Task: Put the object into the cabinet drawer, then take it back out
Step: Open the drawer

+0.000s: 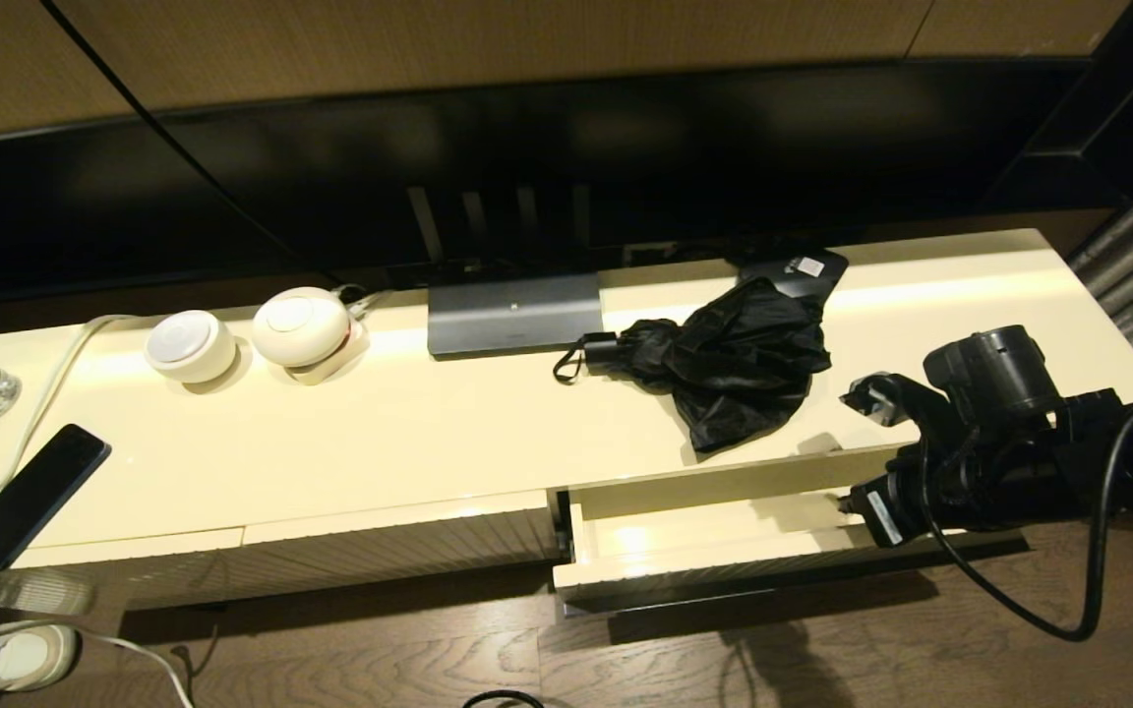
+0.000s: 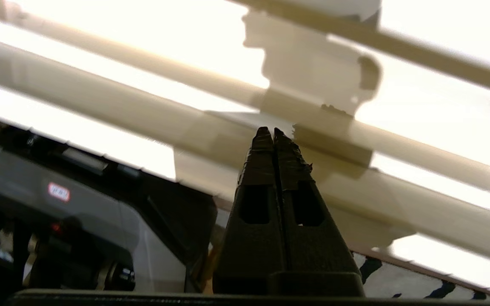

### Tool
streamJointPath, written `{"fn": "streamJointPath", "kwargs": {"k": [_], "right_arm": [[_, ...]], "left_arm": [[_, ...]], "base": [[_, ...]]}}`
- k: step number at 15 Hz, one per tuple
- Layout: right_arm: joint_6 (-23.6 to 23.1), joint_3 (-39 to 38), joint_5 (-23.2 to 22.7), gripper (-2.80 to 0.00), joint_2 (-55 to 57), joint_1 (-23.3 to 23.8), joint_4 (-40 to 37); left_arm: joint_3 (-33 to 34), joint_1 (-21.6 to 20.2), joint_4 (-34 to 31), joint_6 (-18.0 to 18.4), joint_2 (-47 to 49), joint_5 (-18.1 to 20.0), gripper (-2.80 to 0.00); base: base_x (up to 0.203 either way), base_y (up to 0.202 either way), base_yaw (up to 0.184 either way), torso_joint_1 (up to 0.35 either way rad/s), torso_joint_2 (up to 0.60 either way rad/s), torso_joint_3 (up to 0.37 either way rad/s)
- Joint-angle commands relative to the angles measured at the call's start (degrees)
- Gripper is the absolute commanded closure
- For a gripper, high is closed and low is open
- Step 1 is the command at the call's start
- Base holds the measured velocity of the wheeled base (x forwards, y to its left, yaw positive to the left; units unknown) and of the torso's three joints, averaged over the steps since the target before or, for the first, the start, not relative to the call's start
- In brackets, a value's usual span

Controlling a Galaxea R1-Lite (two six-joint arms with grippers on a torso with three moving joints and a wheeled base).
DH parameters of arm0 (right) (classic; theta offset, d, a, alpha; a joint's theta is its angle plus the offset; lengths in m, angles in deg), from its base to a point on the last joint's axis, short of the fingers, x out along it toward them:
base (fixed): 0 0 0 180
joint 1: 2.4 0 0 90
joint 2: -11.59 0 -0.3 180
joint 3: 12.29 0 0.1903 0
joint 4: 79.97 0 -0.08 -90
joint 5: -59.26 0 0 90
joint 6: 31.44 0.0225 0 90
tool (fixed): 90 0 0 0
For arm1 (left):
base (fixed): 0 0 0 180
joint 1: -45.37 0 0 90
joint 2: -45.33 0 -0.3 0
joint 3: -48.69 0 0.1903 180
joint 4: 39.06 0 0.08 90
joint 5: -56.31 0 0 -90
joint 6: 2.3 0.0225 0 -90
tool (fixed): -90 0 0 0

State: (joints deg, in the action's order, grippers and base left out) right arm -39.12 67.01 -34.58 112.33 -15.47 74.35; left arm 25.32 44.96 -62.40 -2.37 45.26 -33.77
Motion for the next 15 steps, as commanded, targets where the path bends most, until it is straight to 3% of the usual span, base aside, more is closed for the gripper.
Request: {"fn": "streamJointPath", "kwargs": {"k": [1, 15], "right_arm": [[-0.05, 1.08, -0.12, 0.00, 1.17, 0.88, -0.06], [-0.05, -5.66, 0.50, 0.00, 5.52, 1.30, 4.51]], "left_arm": [[0.18, -0.02, 0.06, -0.01, 0.07, -0.01, 0.00], [0.18, -0.02, 0.06, -0.01, 0.07, -0.01, 0.00]], "base": [[0.000, 0.000, 0.000, 0.000, 0.00, 0.000], [0.000, 0.000, 0.000, 0.000, 0.00, 0.000]]}}
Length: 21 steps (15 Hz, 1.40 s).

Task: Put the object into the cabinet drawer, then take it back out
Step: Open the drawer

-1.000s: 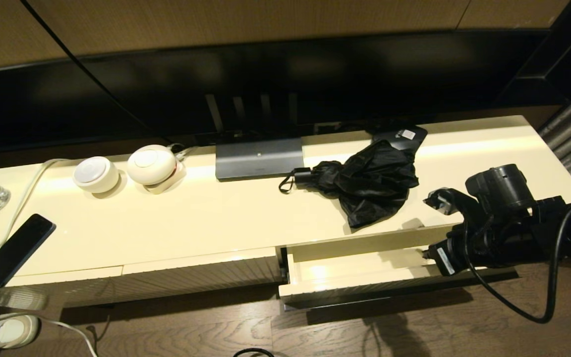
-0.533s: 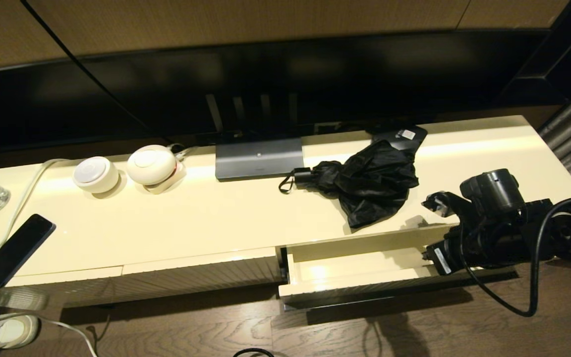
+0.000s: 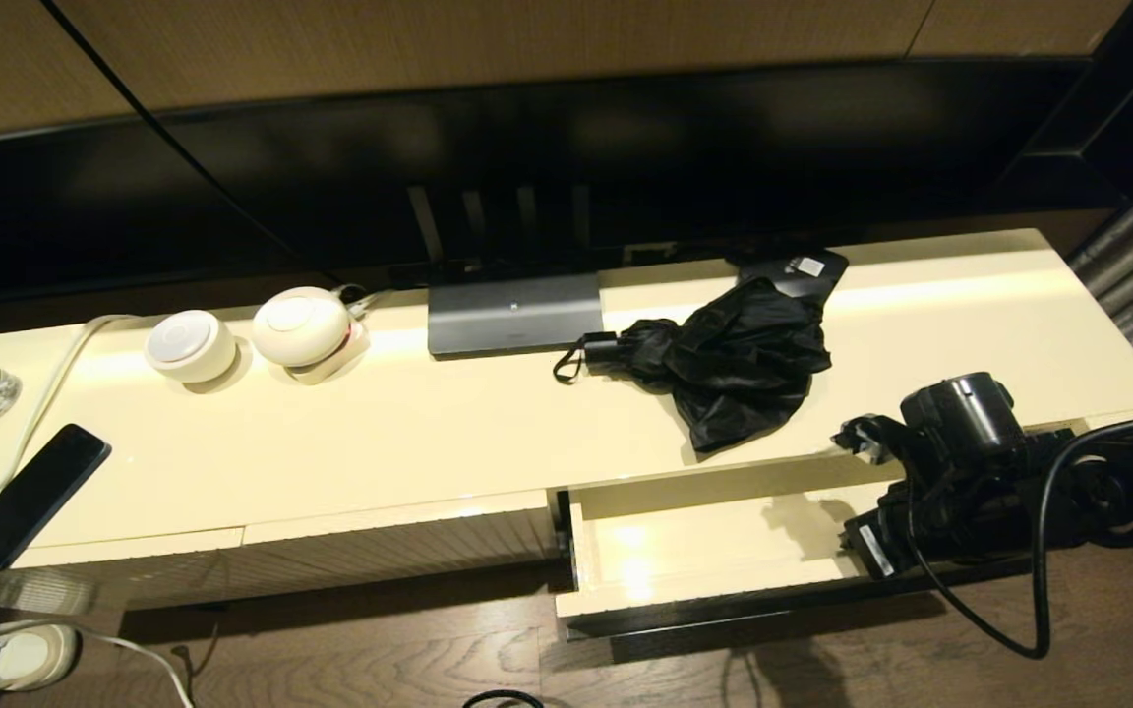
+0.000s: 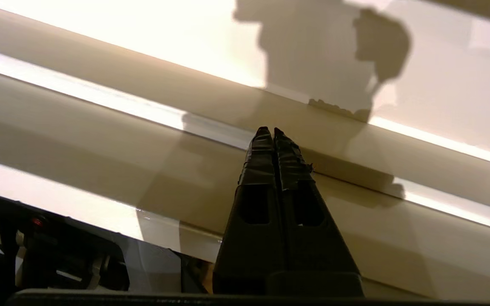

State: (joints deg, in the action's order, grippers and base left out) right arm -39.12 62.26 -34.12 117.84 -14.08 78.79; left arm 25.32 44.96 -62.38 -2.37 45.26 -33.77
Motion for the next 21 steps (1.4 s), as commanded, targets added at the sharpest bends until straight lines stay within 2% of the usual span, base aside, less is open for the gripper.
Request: {"fn": "streamJointPath", "kwargs": {"k": [1, 21], "right_arm": [[-0.05, -1.66, 0.04, 0.00, -0.18, -0.10, 0.08], [-0.05, -16.43, 0.11, 0.00, -2.46, -1.16, 2.45]], "left_arm": [[0.18, -0.02, 0.01, -0.01, 0.07, -0.01, 0.00], [0.18, -0.02, 0.04, -0.01, 0.07, -0.01, 0.00]], "base": [[0.000, 0.000, 0.000, 0.000, 0.00, 0.000], [0.000, 0.000, 0.000, 0.000, 0.00, 0.000]]}}
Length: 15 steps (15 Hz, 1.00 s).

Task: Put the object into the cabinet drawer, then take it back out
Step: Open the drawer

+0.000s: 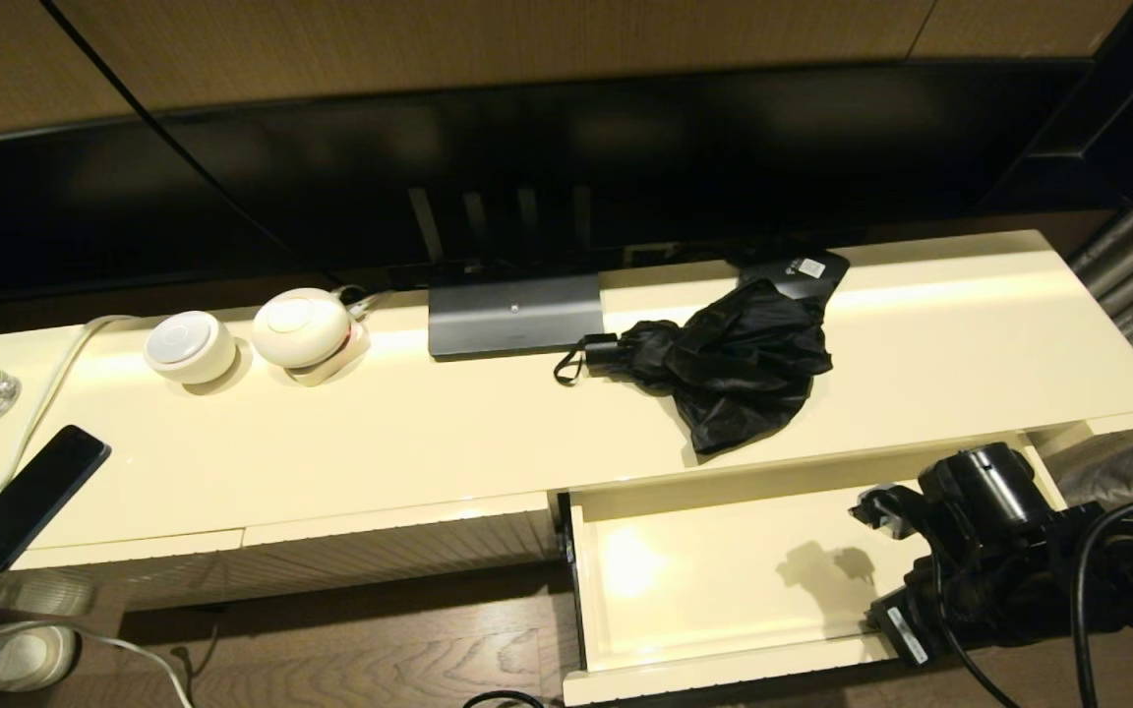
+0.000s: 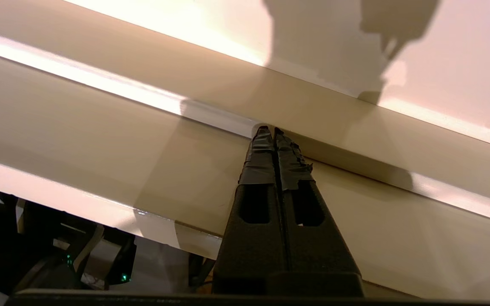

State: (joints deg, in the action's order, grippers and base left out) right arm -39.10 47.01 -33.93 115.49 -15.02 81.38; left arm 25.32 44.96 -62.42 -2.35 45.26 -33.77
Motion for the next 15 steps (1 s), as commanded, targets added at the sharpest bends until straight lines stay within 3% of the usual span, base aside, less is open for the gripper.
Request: {"fn": "streamJointPath", "kwargs": {"k": [1, 7, 11, 15], "right_arm": [[-0.08, -2.04, -0.15, 0.00, -0.25, -0.29, -0.09], [-0.08, -3.24, -0.15, 0.00, -0.29, -0.30, 1.35], [-0.09, -2.97, -0.05, 0.00, -0.29, -0.21, 6.29], [-0.80, -2.80, 2.72, 0.00, -2.98, 0.31, 7.42]], "left_arm": [[0.18, -0.02, 0.08, -0.04, 0.07, -0.01, 0.00], [0.18, -0.02, 0.08, -0.04, 0.07, -0.01, 0.00], [0.18, -0.02, 0.08, -0.04, 0.07, -0.01, 0.00], [0.18, -0.02, 0.08, -0.04, 0.07, -0.01, 0.00]], "base": [[0.000, 0.000, 0.000, 0.000, 0.00, 0.000], [0.000, 0.000, 0.000, 0.000, 0.00, 0.000], [0.000, 0.000, 0.000, 0.000, 0.00, 0.000], [0.000, 0.000, 0.000, 0.000, 0.00, 0.000]]}}
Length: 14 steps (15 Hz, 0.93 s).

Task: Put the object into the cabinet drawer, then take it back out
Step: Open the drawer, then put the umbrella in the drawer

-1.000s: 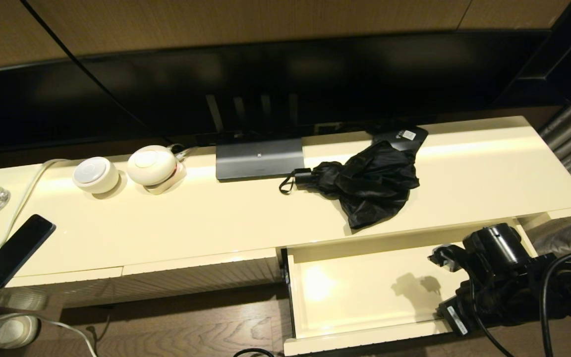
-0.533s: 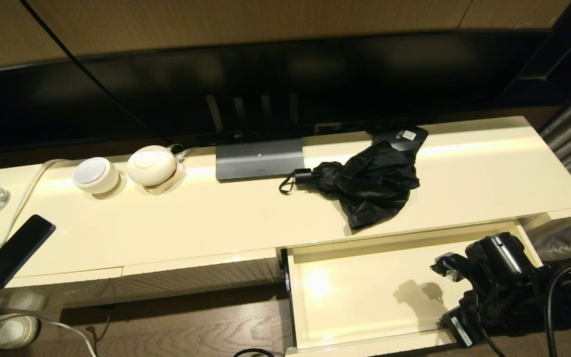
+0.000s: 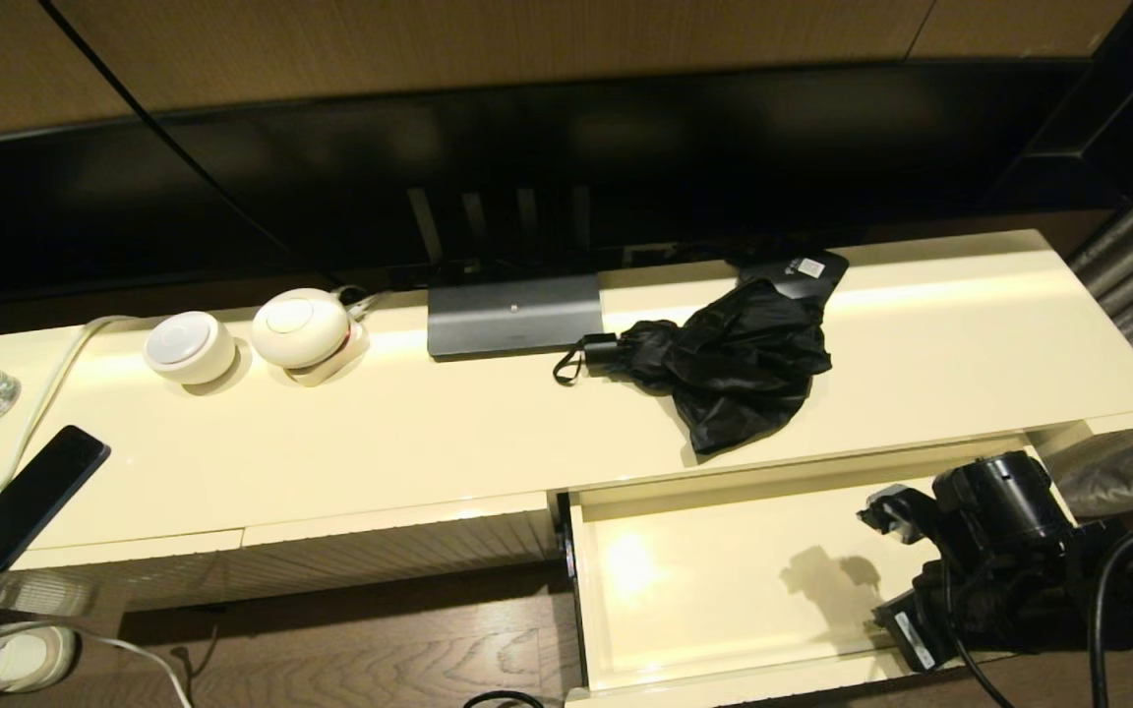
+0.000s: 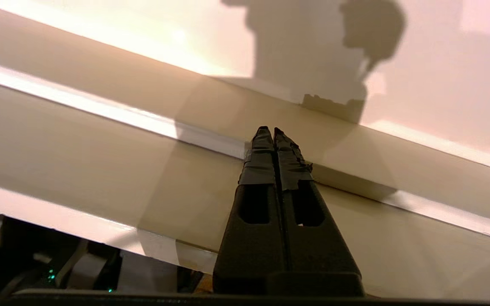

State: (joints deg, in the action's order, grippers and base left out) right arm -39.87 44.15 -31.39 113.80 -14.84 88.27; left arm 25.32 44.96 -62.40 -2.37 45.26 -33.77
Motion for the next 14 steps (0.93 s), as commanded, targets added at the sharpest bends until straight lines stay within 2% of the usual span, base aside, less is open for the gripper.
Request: {"fn": "streamJointPath", "kwargs": {"k": [1, 5, 8, 9, 12, 13, 14], "right_arm": [[-0.01, 0.08, 0.21, 0.00, -1.72, 0.14, 0.53], [-0.12, 0.25, 0.57, 0.00, -3.98, 0.15, 0.62], [-4.43, 2.36, 2.54, 0.00, -8.60, 1.72, 1.62], [-8.37, 3.64, 2.70, 0.00, -10.33, 2.65, 1.65], [-24.69, 7.99, 3.51, 0.00, -15.63, 4.99, 1.66], [-28.89, 8.86, 3.65, 0.00, -17.00, 5.01, 1.71], [-30.19, 9.30, 3.79, 0.00, -17.47, 4.82, 1.78]], "left_arm": [[0.18, -0.02, -0.02, -0.01, 0.07, -0.01, 0.00], [0.18, -0.02, 0.06, -0.01, 0.07, -0.01, 0.00], [0.18, -0.02, 0.06, -0.01, 0.07, -0.01, 0.00], [0.18, -0.02, 0.06, -0.01, 0.07, -0.01, 0.00], [0.18, -0.02, 0.06, -0.01, 0.07, -0.01, 0.00], [0.18, -0.02, -0.02, -0.01, 0.07, -0.01, 0.00], [0.18, -0.02, 0.06, -0.01, 0.07, -0.01, 0.00]], "base": [[0.000, 0.000, 0.000, 0.000, 0.00, 0.000], [0.000, 0.000, 0.000, 0.000, 0.00, 0.000], [0.000, 0.000, 0.000, 0.000, 0.00, 0.000], [0.000, 0.000, 0.000, 0.000, 0.00, 0.000], [0.000, 0.000, 0.000, 0.000, 0.00, 0.000], [0.000, 0.000, 0.000, 0.000, 0.00, 0.000], [0.000, 0.000, 0.000, 0.000, 0.00, 0.000]]}}
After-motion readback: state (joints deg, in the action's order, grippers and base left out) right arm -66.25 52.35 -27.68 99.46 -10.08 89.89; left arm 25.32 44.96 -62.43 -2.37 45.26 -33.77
